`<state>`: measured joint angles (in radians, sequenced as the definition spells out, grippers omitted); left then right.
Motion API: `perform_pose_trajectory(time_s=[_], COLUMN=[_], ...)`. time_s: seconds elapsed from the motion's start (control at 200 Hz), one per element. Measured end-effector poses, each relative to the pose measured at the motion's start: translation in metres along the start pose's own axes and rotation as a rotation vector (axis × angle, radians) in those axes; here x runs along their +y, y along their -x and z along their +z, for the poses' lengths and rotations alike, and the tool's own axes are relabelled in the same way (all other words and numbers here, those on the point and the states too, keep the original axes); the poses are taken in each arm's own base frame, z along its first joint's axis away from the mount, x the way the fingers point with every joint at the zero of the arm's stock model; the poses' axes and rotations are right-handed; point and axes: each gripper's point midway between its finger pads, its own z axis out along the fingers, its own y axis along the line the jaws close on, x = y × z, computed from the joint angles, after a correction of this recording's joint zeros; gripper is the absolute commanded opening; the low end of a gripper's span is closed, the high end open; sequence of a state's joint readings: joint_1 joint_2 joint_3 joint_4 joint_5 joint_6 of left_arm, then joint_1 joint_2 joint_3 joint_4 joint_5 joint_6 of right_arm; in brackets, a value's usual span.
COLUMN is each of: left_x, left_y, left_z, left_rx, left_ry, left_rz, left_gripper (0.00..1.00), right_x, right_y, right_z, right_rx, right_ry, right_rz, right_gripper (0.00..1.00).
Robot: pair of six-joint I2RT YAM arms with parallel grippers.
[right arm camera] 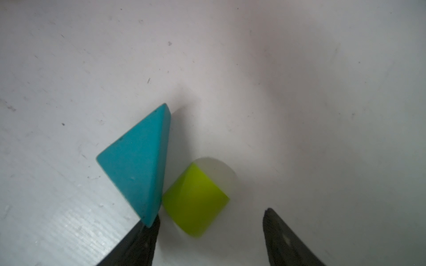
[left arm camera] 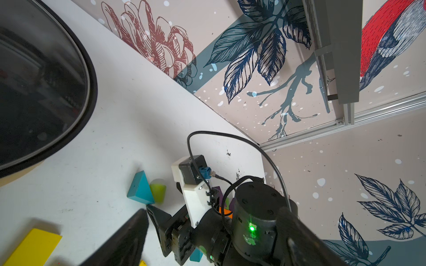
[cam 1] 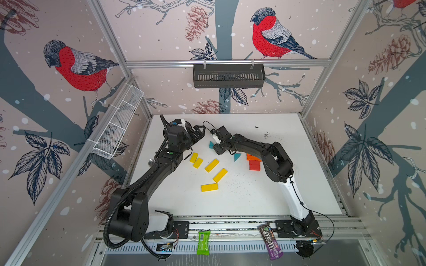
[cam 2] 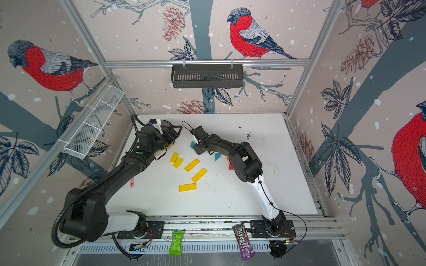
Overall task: Assemble a carrot with building blocks
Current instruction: Assemble the building block at the center of the board.
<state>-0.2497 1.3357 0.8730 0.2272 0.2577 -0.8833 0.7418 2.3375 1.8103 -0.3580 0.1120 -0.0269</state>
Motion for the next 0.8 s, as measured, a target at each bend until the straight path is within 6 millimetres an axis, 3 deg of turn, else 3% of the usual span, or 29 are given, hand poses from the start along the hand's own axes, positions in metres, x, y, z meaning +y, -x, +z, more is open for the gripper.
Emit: perform_pose_trajectory(time_s=[0.54, 0.705, 0.8], left_x=[0.001, 0.001, 0.000], left_y=[-0.001, -0.001, -0.002], left_z=[0.000, 0.000, 0.000], left_rx=[0.002, 0.003, 0.006], left_ry=[0.002, 0.001, -0.002], left_rz=[-0.001, -0.002, -0.005], left_gripper=[0.87, 0.88, 0.87], right_x=[0.005, 0.018, 0.006], right_y=[0.001, 0.004, 0.005], right_z=[-0.002, -0.036, -0.065], right_rx=[0.000, -0.027, -0.064], right_ry=[0.007, 0.021, -0.007], right_rz=[-0.007, -0.003, 0.046], right_gripper=[0.73, 0.75, 0.75])
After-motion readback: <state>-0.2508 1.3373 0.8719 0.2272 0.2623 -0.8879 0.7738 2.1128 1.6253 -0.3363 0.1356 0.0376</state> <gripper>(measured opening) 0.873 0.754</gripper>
